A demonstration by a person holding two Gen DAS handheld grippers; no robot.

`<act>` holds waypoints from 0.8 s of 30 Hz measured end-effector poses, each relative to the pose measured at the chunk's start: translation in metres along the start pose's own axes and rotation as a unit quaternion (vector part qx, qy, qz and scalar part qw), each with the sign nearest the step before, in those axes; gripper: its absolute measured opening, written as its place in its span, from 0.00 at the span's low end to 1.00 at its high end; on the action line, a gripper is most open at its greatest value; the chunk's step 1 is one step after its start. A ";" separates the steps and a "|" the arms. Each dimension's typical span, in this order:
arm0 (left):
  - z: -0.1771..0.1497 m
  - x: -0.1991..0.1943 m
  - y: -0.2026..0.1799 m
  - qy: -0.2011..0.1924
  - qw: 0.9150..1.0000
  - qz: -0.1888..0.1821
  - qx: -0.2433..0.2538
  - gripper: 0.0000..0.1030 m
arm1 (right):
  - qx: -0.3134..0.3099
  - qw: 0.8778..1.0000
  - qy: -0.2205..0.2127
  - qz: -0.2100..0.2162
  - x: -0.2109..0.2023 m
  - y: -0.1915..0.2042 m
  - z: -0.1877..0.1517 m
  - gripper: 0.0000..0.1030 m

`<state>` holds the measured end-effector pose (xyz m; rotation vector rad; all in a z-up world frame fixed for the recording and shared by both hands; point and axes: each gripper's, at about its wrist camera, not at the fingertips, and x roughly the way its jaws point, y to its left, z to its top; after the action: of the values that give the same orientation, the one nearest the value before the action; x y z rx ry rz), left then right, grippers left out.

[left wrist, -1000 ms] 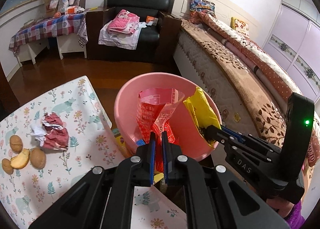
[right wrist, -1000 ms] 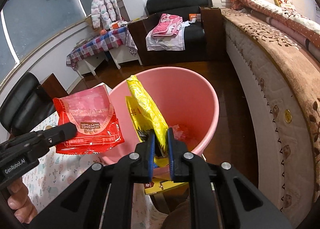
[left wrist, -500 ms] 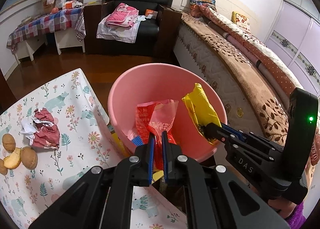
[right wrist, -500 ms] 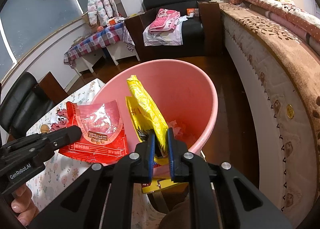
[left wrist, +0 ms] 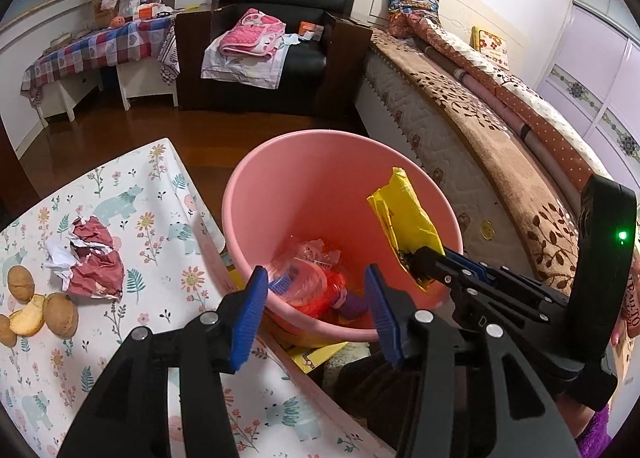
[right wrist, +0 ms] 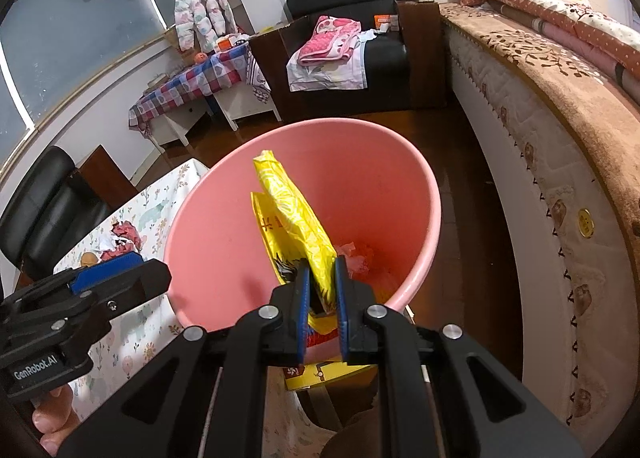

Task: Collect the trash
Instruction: 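Open the left tool to drop the red bag while the right releases the yellow wrapper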

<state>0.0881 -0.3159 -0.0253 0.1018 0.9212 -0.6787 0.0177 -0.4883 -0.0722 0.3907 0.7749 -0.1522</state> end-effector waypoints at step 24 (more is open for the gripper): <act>0.001 -0.018 0.007 -0.008 1.000 0.008 -0.010 0.49 | -0.005 1.000 0.001 -0.005 0.002 0.009 0.010 0.12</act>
<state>0.0855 -0.3016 -0.0128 0.0848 0.9101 -0.6547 0.0275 -0.4840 -0.0648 0.3769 0.7792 -0.1574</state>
